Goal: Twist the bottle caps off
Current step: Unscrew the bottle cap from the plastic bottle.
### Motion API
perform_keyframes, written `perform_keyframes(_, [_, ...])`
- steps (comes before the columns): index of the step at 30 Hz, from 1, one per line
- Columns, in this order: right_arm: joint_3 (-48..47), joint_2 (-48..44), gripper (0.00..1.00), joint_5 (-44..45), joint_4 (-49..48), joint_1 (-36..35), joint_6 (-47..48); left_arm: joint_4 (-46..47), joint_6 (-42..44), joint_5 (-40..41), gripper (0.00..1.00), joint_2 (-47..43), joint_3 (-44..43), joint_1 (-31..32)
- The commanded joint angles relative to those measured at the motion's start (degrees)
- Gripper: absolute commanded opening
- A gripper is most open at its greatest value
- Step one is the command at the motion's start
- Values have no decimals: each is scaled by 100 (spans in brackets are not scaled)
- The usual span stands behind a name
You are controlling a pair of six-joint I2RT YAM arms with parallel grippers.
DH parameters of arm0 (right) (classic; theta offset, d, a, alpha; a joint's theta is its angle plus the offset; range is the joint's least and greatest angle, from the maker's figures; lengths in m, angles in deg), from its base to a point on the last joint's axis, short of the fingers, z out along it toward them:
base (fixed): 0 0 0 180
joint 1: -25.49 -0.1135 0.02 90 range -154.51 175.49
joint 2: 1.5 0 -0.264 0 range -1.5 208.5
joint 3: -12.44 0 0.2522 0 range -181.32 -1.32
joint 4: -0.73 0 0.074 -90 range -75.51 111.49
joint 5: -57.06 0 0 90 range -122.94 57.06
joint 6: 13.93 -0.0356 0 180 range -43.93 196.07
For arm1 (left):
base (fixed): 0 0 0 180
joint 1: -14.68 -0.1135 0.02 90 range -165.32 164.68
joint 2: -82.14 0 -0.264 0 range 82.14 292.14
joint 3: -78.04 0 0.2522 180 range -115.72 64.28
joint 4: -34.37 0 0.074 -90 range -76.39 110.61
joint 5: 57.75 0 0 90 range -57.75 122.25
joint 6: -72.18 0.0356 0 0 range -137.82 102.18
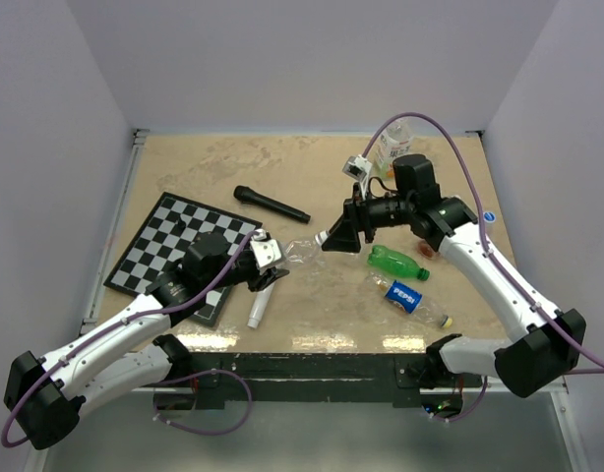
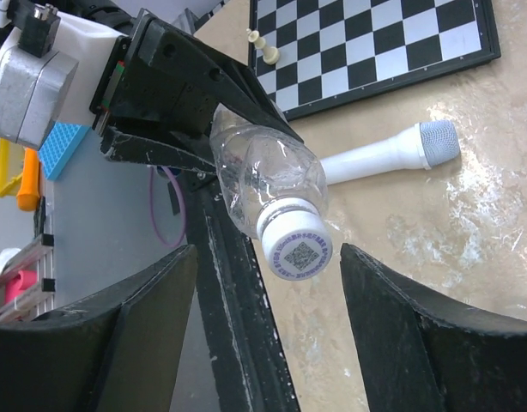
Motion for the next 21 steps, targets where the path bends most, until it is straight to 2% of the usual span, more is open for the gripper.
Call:
perform_keyframes(1, [-9, -1, 71, -191, -239, 23, -208, 260, -46, -14, 0, -52, -92, -32])
perform_keyframes(4, [-9, 61, 67, -226, -248, 23, -226, 260, -55, -14, 0, -43, -92, -41])
perform_keyframes(10, [-35, 175, 53, -332, -275, 23, -226, 260, -46, 3, 0, -43, -92, -32])
perform_keyframes(13, [-53, 210, 39, -367, -301, 23, -208, 260, -55, 3, 0, -43, -92, -32])
perform_keyframes(17, [-71, 175, 8, -437, -319, 23, -33, 252, -37, 3, 0, -34, -92, -32])
perform_keyframes(19, [-79, 158, 0, -429, -284, 23, 125, 252, -37, 3, 0, -52, -92, -32])
perform_keyframes(21, [-106, 158, 0, -437, -117, 14, 676, 252, -46, 3, 0, -52, -92, -32])
